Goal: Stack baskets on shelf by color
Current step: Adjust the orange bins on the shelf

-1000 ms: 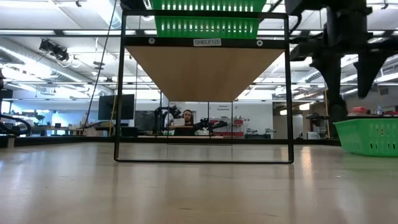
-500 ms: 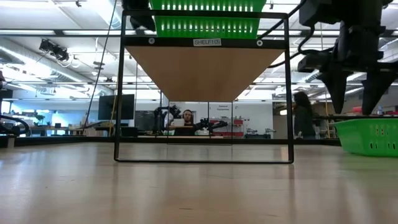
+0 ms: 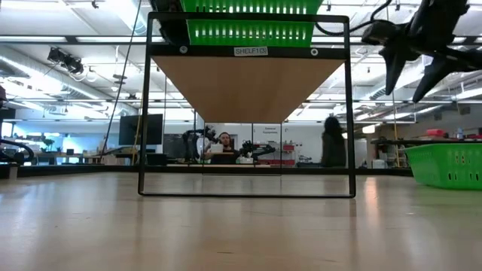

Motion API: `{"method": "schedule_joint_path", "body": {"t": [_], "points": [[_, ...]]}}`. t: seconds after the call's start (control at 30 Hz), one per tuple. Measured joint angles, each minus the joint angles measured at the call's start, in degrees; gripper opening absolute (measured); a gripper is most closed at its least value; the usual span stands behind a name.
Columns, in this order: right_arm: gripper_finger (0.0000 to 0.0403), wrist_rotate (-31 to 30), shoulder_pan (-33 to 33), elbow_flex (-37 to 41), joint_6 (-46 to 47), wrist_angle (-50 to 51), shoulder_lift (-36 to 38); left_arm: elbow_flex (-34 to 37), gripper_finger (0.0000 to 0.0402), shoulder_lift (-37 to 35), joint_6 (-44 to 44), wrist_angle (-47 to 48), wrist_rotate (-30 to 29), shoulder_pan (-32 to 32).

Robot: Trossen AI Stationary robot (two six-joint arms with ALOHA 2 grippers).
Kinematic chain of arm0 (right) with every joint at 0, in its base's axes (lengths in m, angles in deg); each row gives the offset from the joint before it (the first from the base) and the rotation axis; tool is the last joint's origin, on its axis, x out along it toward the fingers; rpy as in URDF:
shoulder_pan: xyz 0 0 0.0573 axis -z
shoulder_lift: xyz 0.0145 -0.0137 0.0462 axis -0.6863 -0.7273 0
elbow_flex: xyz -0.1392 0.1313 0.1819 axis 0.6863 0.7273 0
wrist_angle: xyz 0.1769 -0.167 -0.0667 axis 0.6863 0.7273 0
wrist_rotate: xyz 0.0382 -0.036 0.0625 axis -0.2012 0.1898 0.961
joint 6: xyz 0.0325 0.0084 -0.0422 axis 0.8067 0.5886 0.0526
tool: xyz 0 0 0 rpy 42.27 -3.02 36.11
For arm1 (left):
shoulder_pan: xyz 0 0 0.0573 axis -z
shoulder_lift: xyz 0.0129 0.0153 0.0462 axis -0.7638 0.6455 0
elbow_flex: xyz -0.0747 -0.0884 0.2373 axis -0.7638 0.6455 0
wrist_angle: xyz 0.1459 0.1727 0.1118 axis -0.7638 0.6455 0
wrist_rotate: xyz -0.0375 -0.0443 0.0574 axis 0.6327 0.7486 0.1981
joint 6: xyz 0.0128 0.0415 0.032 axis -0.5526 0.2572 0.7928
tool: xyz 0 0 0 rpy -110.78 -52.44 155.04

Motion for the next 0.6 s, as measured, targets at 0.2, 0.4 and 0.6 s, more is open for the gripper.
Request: {"method": "schedule_joint_path", "body": {"t": [0.2,0.4,0.6], "points": [[0.021,0.0,2.1,-0.1,-2.4,2.6,1.6,0.0,0.0045,2.2,1.1,-1.1,0.1,-0.1],[0.021,0.2,2.5,-0.1,-3.0,2.4,1.5,0.0,0.0044,3.9,1.3,-2.2,0.1,0.2],[0.021,1.7,2.5,-0.1,-4.0,2.4,1.5,0.0,0.0039,4.1,1.1,-2.4,0.1,1.2]]}}
